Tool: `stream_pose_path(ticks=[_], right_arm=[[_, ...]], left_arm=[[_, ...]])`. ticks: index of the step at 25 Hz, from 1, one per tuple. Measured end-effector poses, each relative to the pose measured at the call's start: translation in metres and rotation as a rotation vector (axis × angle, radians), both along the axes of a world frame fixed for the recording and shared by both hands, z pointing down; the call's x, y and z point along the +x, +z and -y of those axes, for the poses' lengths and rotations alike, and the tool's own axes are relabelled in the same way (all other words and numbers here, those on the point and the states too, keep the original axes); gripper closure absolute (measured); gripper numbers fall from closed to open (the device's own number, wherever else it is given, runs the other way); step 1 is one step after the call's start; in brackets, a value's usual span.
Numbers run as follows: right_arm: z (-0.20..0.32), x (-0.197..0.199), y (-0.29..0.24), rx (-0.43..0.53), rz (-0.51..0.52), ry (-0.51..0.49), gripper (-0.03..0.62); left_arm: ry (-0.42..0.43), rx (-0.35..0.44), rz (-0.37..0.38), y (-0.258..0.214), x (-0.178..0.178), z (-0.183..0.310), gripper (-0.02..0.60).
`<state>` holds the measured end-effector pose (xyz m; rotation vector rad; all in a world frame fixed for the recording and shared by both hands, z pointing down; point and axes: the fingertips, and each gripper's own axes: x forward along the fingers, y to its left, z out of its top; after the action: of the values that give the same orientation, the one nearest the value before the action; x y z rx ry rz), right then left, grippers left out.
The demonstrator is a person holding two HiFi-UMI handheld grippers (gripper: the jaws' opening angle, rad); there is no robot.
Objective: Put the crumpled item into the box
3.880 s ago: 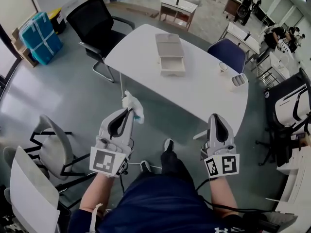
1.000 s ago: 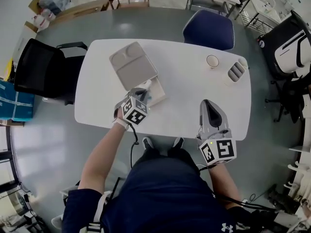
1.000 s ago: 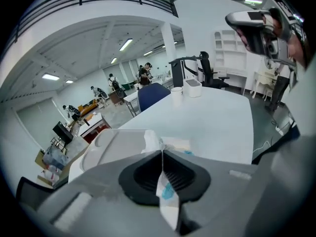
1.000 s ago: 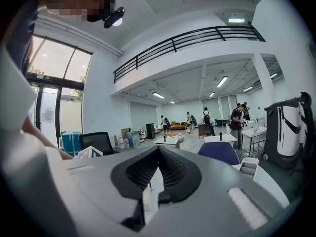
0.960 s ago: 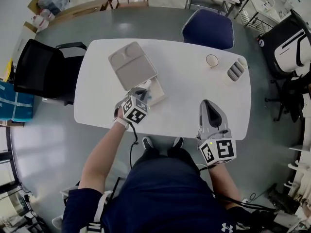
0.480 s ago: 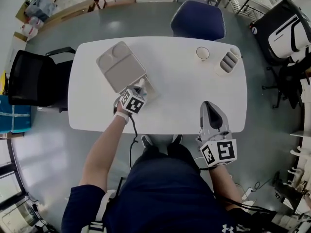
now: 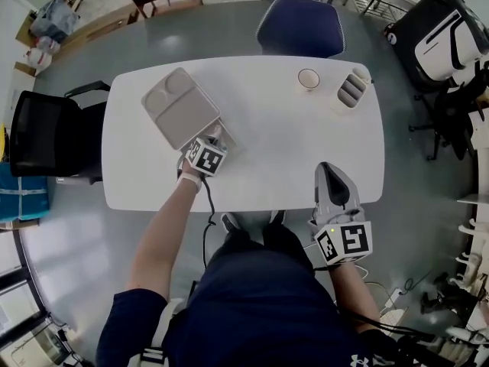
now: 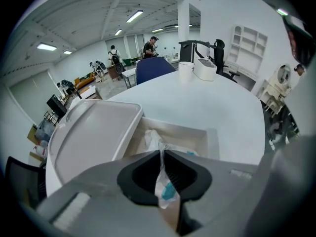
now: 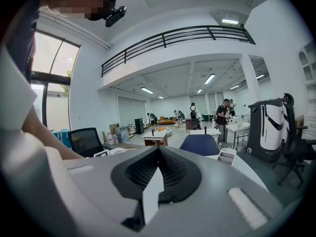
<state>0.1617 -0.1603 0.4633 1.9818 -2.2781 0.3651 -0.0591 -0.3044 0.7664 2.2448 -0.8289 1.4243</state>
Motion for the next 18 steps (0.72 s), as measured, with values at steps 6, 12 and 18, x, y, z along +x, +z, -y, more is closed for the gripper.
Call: stream_pose_path(ticks=[6,12,18], right_arm=[[0.002,-0.003,-0.004,0.007,0.0,-0.024,0.592],[0.008,-0.011,-0.008,0.027,-0.001,-0.066,0.592],[0.021,-0.022,-0.025,0.072,-0.01,-0.113,0.592]], left_arm=[[-0.014,0.029,-0.03,-0.014,0.004,0.002,0.454],[-0.043,0.105,-0.119,-0.053,0.005,-0.007,0.44],[-0.121,0.245,-0.26,-0.128,-0.011,-0.01,0.44]])
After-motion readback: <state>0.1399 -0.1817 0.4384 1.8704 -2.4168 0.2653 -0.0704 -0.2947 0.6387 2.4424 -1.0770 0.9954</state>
